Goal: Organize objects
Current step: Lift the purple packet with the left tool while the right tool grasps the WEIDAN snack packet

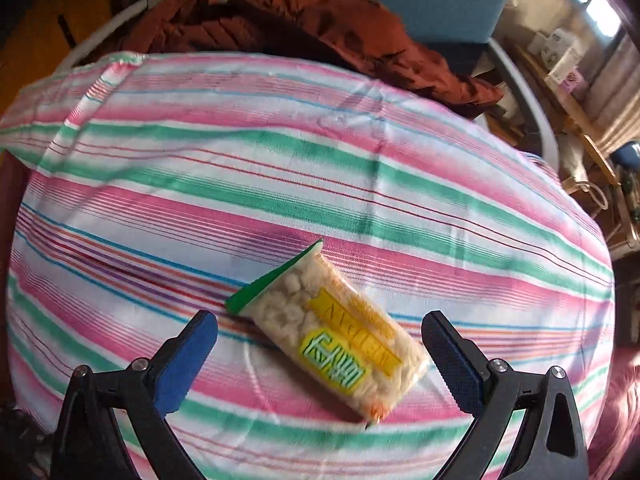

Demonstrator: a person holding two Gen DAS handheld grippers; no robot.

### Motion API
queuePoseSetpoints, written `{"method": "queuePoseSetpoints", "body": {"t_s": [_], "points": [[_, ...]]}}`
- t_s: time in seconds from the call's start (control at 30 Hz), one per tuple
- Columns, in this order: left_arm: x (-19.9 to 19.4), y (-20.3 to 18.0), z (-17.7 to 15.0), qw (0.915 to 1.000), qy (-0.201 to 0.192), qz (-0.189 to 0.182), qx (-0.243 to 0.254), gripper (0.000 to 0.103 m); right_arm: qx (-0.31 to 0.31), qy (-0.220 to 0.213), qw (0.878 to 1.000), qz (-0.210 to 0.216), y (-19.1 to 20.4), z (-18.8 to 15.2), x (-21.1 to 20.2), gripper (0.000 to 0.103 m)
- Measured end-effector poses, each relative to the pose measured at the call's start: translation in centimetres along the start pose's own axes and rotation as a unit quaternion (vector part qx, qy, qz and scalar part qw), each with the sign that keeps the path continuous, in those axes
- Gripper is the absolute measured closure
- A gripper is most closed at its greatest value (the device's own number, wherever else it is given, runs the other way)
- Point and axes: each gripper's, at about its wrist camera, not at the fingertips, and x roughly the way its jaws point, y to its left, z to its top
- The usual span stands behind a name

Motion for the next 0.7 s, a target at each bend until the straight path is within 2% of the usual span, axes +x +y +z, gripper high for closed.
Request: {"method": "queuePoseSetpoints", "body": {"t_s": [0.07,0.1,0.2,0.23,0.27,0.53,0.7], "points": [[-0.1,0.2,0.0,1.0,-0.001,-0.005,-0.006,0.061,-0.003,0.022,1.0,0.011,-0.4,0.0,1.4,0.002],[-0.1,0.2,0.0,1.0,-0.002,-0.006,-0.006,0.061,0.002,0.019,1.0,0.021,-0.7,-0.2,1.6,0.002],[-0.2,0.0,-0.1,1.0,-0.003,-0.003,-0.007,0.062,0.021,0.009,0.998,0.052,-1.2,-1.0,0.9,0.029],[-0.3,-0.1,-0.1,1.0,-0.003,-0.003,-0.006,0.062,0.023,0.007,0.998,0.053,-0.9,-1.4,0.4,0.048],[-0.3,-0.1,-0.1,1.0,-0.004,-0.001,-0.005,0.062,0.025,0.006,0.998,0.056,-0.6,-1.8,-0.1,0.056],[-0.5,-0.6,-0.3,0.9998,-0.007,0.015,0.007,0.063,0.042,0.005,0.997,0.066,4.2,-7.5,-2.8,0.056],[-1.2,-1.0,-0.4,0.9993,0.002,0.038,0.002,0.064,0.055,-0.021,0.997,0.053,5.1,-9.3,-3.5,0.056]]}}
